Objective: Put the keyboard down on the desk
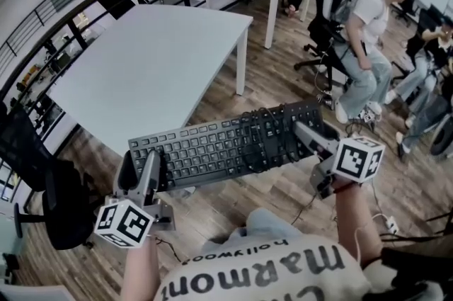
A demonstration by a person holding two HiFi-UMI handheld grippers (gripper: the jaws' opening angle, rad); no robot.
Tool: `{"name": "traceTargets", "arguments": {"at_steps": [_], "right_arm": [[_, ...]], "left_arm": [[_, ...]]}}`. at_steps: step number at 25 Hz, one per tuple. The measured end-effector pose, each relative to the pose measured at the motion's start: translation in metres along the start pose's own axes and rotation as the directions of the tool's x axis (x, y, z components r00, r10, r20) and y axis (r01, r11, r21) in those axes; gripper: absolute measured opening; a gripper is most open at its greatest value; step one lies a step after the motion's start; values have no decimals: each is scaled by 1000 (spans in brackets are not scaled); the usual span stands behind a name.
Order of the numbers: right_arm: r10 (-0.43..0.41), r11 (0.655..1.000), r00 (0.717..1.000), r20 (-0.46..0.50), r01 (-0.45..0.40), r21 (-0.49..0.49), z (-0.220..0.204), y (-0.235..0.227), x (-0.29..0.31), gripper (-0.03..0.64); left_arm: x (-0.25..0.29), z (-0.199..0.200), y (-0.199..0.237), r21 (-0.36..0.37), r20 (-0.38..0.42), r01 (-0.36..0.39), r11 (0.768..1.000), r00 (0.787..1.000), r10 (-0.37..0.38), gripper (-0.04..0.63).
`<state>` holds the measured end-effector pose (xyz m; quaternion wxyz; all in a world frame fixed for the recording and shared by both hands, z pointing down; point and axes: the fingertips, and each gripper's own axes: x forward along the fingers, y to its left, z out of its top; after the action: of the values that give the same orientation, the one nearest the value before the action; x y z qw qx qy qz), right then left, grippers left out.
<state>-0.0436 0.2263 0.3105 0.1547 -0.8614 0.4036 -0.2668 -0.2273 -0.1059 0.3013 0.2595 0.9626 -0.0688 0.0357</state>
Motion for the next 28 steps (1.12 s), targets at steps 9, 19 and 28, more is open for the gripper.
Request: {"name": "traceTargets", "arguments": {"at_steps": [9, 19, 28], "right_arm": [[2, 1000, 1000, 8, -2, 6, 0, 0, 2, 318], [57, 998, 997, 47, -56, -12, 6, 4, 3, 318], [38, 996, 987, 155, -26, -81, 11, 17, -16, 318]], "left_arm": [[1, -1, 1, 20, 2, -7, 1000, 1000, 7, 333], [-10, 9, -6, 43, 75, -3, 999, 997, 0, 333], [-7, 13, -5, 48, 139, 106, 993, 984, -112, 333]]}}
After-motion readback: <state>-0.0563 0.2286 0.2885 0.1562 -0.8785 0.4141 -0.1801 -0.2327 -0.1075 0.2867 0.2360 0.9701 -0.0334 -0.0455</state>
